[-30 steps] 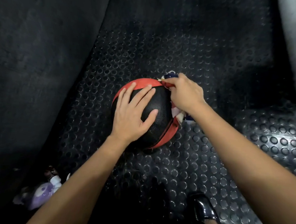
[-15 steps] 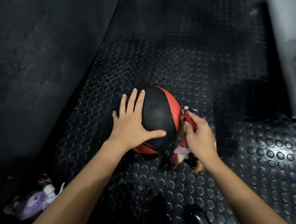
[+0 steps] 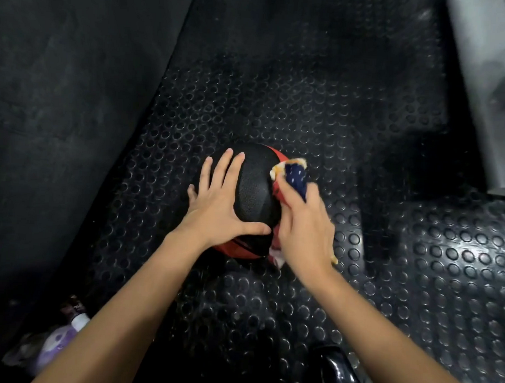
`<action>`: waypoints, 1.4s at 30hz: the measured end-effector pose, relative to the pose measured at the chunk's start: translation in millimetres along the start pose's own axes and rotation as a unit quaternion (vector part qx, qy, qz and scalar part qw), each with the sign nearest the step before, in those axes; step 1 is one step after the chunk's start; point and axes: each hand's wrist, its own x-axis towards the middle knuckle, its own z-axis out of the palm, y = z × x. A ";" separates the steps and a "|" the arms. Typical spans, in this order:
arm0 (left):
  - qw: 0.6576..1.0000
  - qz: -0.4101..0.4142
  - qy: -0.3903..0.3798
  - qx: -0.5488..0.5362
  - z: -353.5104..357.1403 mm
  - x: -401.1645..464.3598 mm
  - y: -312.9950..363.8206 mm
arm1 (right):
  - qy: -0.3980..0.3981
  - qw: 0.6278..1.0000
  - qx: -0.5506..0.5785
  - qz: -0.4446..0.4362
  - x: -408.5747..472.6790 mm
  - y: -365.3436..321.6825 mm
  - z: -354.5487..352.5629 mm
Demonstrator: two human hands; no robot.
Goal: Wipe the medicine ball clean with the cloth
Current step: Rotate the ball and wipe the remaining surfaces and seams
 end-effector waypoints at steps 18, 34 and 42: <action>0.999 0.037 -0.015 0.025 2.7 -11.8 -5.4 | -0.092 0.993 -0.072 0.001 63.1 9.0 -14.6; 0.992 0.076 -0.079 0.062 -9.3 9.6 16.6 | -0.190 0.975 -0.089 0.069 101.6 44.2 -26.4; 0.993 0.060 -0.101 0.013 -27.6 21.4 27.7 | -0.189 0.978 -0.071 0.059 91.4 45.7 -36.5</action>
